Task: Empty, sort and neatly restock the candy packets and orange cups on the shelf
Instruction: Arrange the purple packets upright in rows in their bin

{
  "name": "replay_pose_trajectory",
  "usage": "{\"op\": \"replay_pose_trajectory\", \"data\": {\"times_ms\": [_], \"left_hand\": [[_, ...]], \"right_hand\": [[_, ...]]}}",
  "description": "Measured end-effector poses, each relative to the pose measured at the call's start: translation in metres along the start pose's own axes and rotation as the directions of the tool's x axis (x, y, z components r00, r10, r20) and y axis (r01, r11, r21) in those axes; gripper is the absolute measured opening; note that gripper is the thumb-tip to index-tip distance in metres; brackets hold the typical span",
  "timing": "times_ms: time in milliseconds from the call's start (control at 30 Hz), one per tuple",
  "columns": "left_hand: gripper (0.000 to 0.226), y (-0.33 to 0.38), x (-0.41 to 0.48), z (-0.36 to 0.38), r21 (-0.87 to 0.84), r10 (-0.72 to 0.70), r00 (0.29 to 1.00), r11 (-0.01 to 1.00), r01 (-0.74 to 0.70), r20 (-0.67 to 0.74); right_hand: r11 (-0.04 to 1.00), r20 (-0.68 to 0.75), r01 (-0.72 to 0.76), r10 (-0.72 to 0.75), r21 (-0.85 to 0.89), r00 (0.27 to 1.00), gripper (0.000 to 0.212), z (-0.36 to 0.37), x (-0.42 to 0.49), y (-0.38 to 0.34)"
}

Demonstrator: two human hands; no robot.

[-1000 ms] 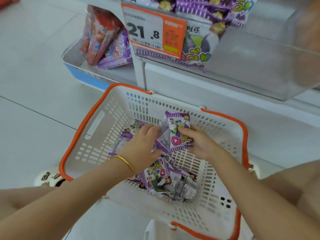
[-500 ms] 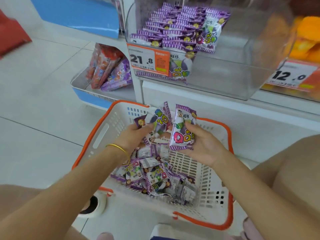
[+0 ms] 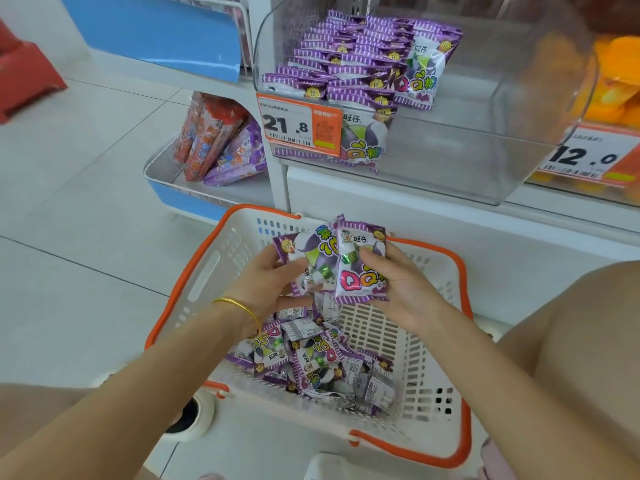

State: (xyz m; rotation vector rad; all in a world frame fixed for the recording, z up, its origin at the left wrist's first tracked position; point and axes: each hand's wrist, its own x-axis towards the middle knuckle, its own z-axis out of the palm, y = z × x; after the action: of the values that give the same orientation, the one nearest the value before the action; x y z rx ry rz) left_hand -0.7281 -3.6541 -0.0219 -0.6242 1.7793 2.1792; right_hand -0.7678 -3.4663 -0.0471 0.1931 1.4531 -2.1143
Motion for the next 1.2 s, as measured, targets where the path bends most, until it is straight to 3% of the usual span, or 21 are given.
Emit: {"op": "replay_pose_trajectory", "data": {"times_ms": [67,167,233,333,400,467,567,667,767,833,900,933,1000,1100,1200], "left_hand": [[0.021,0.005,0.005,-0.006,0.089,0.009,1.0,0.996,-0.008,-0.007],[0.019,0.011,0.01,-0.014,0.501,0.118,0.993,0.858,-0.118,0.031],[0.021,0.01,0.012,-0.012,0.564,0.166,0.983,0.806,-0.179,0.075],[0.021,0.006,0.01,-0.004,0.442,0.203,0.979,0.879,-0.18,-0.004],[0.03,0.0,0.01,0.002,0.173,0.087,0.992,0.982,-0.071,-0.089],[0.04,-0.013,0.014,0.008,0.025,-0.019,0.997,0.999,0.021,-0.08],[0.083,-0.035,0.017,0.028,-0.016,-0.115,0.99,0.993,0.114,-0.077],[0.065,-0.049,0.025,0.026,0.087,-0.073,0.977,0.992,0.093,-0.202],[0.077,-0.061,0.046,-0.006,0.099,-0.138,0.943,0.98,0.175,-0.301],[0.055,-0.072,0.063,-0.036,0.053,-0.175,0.907,0.976,0.21,-0.383],[0.045,-0.077,0.077,-0.06,-0.004,-0.22,0.874,0.97,0.242,-0.433],[0.053,-0.08,0.083,-0.068,-0.019,-0.238,0.86,0.966,0.257,-0.452],[0.072,-0.087,0.095,-0.081,-0.071,-0.278,0.843,0.958,0.277,-0.461],[0.05,-0.095,0.101,-0.087,-0.159,-0.343,0.811,0.939,0.305,-0.474],[0.042,-0.109,0.108,-0.092,-0.211,-0.391,0.781,0.921,0.329,-0.488]], "right_hand": [[0.994,-0.007,0.057,-0.058,-0.093,0.998,0.04,-0.006,0.001,-0.008],[0.984,0.083,0.098,-0.087,-0.148,0.993,0.03,-0.008,0.001,-0.019],[0.956,0.158,0.112,-0.071,-0.272,0.985,0.027,-0.002,0.0,-0.016],[0.93,0.095,0.094,-0.064,-0.354,0.993,0.023,0.006,0.001,-0.003],[0.917,0.009,0.078,-0.081,-0.392,0.997,0.044,0.01,0.002,0.004],[0.891,-0.023,0.063,-0.082,-0.449,0.996,0.059,0.014,0.004,0.009],[0.858,-0.023,0.04,-0.061,-0.512,0.998,0.038,0.023,0.009,0.025],[0.907,-0.024,-0.084,0.082,-0.412,0.996,0.037,0.031,0.019,0.045],[0.944,-0.01,-0.297,0.299,-0.142,0.954,0.045,0.021,0.041,0.056],[0.91,-0.16,-0.301,0.264,-0.287,0.951,0.04,0.0,0.067,0.069],[0.748,-0.3,-0.269,0.098,-0.607,0.949,0.037,-0.027,0.098,0.09],[0.623,-0.287,-0.233,0.015,-0.746,0.958,0.038,-0.039,0.112,0.102],[0.326,-0.126,-0.11,-0.028,-0.939,0.992,0.046,-0.058,0.14,0.127],[-0.131,0.116,0.137,0.158,-0.982,0.981,0.068,-0.069,0.172,0.161],[-0.374,0.1,0.194,0.256,-0.907,0.961,0.083,-0.072,0.182,0.182]]}}
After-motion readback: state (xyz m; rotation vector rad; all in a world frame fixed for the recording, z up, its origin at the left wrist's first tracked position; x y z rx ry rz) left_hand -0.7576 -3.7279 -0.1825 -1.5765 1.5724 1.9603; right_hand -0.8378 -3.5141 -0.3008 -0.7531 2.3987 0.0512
